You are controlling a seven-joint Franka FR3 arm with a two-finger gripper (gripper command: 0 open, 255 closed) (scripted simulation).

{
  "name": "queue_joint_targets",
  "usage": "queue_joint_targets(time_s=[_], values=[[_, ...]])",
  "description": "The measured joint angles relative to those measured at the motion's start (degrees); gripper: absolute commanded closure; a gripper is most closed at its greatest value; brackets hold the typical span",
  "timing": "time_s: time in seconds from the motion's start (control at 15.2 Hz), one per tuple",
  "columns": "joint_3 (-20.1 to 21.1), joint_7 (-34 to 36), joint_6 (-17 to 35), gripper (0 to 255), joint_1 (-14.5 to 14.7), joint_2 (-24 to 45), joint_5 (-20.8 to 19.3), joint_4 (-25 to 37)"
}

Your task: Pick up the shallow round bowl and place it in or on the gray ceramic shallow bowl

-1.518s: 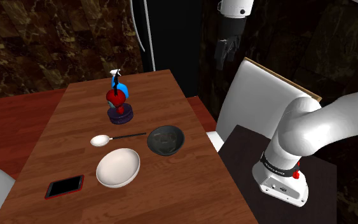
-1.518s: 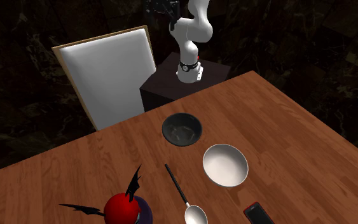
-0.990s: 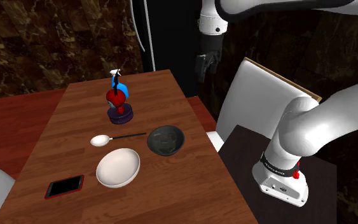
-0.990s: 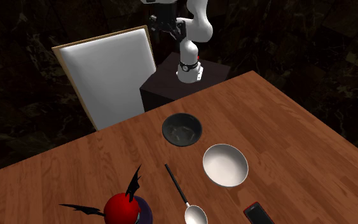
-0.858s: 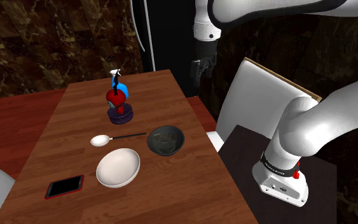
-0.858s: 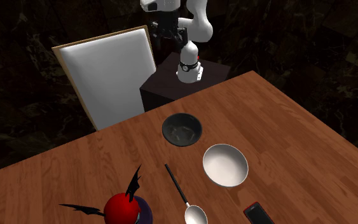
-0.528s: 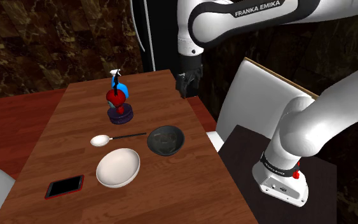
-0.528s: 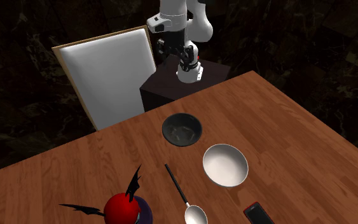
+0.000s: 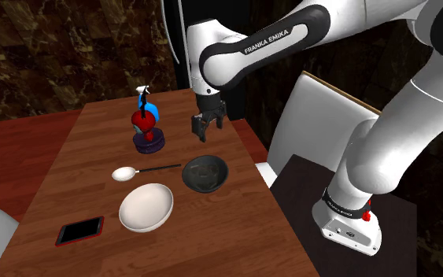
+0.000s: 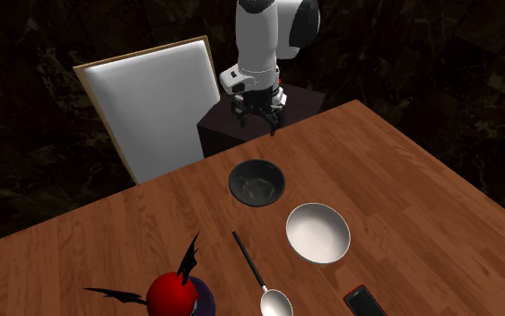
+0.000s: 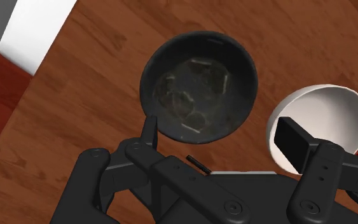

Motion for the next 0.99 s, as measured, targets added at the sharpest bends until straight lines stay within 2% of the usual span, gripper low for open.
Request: queue_joint_targets(time_s=[0.53,0.99], values=[[3.1,5.48,6.48,0,1.85,16.22,-2.15,8.24],[4.15,10.79,9.06,0,5.25,31.94,-5.62,19.95]])
